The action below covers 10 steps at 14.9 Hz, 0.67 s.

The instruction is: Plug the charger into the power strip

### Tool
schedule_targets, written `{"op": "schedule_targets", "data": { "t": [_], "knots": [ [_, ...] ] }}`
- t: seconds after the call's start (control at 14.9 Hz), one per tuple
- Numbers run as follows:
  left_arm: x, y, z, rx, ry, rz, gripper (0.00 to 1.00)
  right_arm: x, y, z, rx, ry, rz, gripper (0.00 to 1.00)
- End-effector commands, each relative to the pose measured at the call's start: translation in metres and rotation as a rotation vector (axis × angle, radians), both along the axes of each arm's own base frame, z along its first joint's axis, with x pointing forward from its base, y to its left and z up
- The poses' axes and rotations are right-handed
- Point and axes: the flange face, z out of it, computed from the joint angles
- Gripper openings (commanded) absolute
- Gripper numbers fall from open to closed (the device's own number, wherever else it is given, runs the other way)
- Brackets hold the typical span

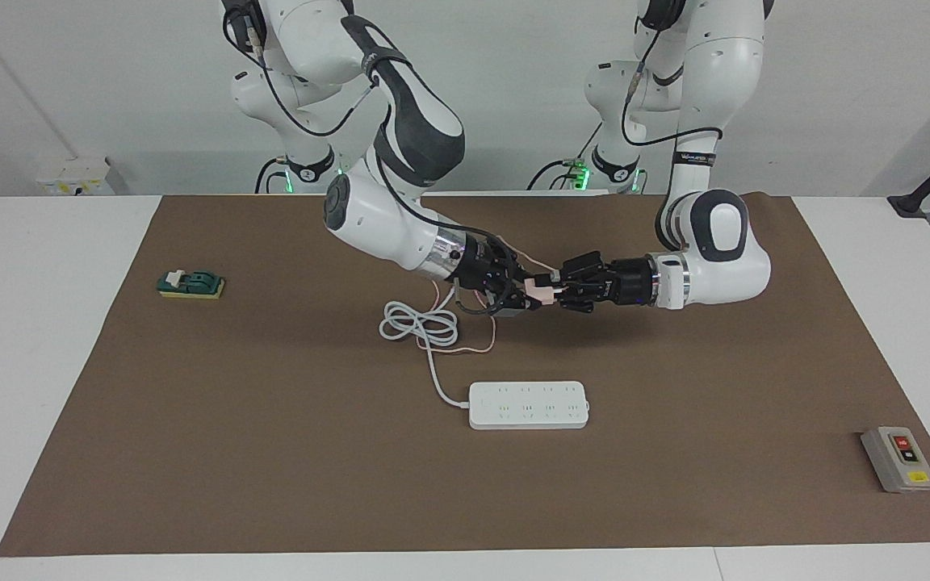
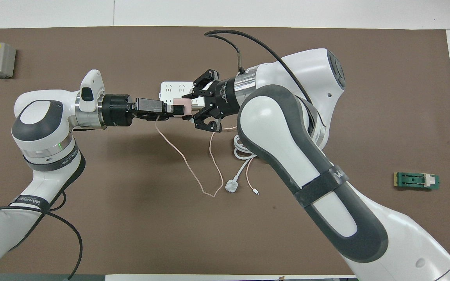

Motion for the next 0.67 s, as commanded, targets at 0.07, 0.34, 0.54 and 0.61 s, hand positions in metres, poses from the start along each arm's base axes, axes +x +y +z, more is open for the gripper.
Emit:
{"op": "schedule_targets", "data": {
  "t": [0.07,0.34,0.54,0.61],
  "knots": [
    [-0.008,-0.004,0.005,-0.004,0.004,0.006,0.00,0.006,0.000,0.002,0.019,0.027,-0.042,0.18],
    [-0.006,-0.002,0.005,0.002,0.002,0.017,0.00,0.007,0.001,0.000,0.003,0.049,-0.074,1.00],
    [0.002,0.008,0.006,0.016,0.005,0.051,0.00,0.008,-0.001,0.001,0.004,0.050,-0.077,1.00],
    [0.007,0.011,0.012,0.023,-0.001,0.067,0.00,0.010,-0.005,0.002,0.006,0.052,-0.078,1.00]
  ]
}}
